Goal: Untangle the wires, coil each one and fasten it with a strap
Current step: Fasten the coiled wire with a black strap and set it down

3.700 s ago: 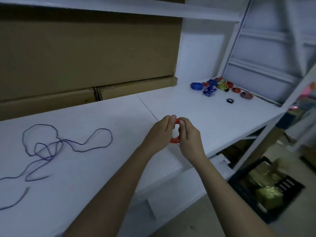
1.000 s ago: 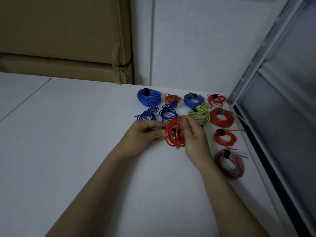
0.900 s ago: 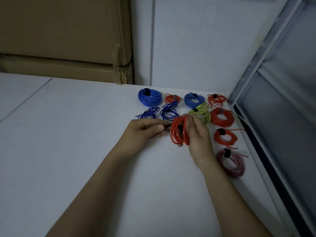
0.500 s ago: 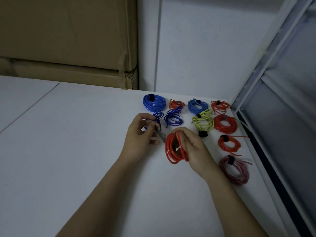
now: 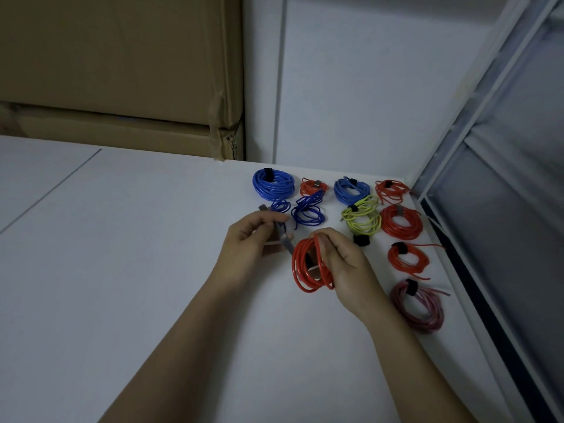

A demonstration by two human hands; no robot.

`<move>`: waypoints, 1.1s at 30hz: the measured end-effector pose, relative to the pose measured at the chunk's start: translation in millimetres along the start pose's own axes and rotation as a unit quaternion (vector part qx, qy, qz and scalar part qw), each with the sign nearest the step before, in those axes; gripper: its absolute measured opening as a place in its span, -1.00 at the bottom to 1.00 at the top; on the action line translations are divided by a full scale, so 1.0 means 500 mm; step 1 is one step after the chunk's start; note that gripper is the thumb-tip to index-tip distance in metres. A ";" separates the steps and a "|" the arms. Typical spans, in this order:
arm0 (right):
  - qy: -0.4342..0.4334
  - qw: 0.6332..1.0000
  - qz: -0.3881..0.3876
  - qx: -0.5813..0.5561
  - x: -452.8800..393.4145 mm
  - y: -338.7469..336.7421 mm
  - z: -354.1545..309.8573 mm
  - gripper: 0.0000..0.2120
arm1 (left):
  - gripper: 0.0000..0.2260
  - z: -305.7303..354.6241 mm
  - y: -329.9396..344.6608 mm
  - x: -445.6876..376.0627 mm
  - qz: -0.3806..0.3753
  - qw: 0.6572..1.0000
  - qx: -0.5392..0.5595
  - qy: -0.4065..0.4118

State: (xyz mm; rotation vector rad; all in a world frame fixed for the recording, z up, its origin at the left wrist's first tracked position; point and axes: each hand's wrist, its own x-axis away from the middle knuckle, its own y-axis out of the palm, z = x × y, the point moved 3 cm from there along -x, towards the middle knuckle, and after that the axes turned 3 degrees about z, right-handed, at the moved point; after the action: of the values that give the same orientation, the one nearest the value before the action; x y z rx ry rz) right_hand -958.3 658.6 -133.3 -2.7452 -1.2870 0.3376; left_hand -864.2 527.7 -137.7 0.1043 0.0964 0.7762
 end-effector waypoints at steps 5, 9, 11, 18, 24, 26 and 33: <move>-0.023 1.000 0.011 -0.010 0.003 0.008 -0.003 -0.79 | -0.74 -0.002 0.018 0.011 -0.083 0.995 -0.024 -0.040; -0.057 0.998 0.011 0.007 0.010 0.013 -0.008 -0.76 | -0.67 0.002 0.015 0.015 -0.097 0.993 -0.048 -0.050; -0.056 0.998 0.027 0.001 0.010 0.013 -0.006 -0.73 | -0.67 0.003 0.014 0.018 -0.113 0.991 -0.009 -0.069; -0.076 0.994 0.079 -0.006 0.011 0.014 -0.009 -0.76 | -0.42 0.013 0.010 0.026 -0.147 0.987 0.019 -0.060; -0.110 0.985 0.131 -0.004 0.019 0.019 -0.011 -0.76 | -0.55 0.017 0.014 0.028 -0.139 0.990 -0.016 -0.011; -0.133 0.981 0.141 0.010 0.021 0.018 -0.015 -0.74 | -0.57 0.021 0.013 0.027 -0.134 0.991 -0.010 0.000; -0.134 0.979 0.151 -0.037 0.021 0.023 -0.014 -0.85 | -0.57 0.023 0.004 0.025 -0.128 0.991 0.046 -0.004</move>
State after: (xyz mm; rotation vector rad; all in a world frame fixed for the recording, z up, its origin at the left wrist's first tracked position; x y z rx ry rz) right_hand -941.5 659.7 -130.1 -3.0443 -0.9384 0.7190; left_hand -855.0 537.3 -126.4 0.1793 0.1364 0.5155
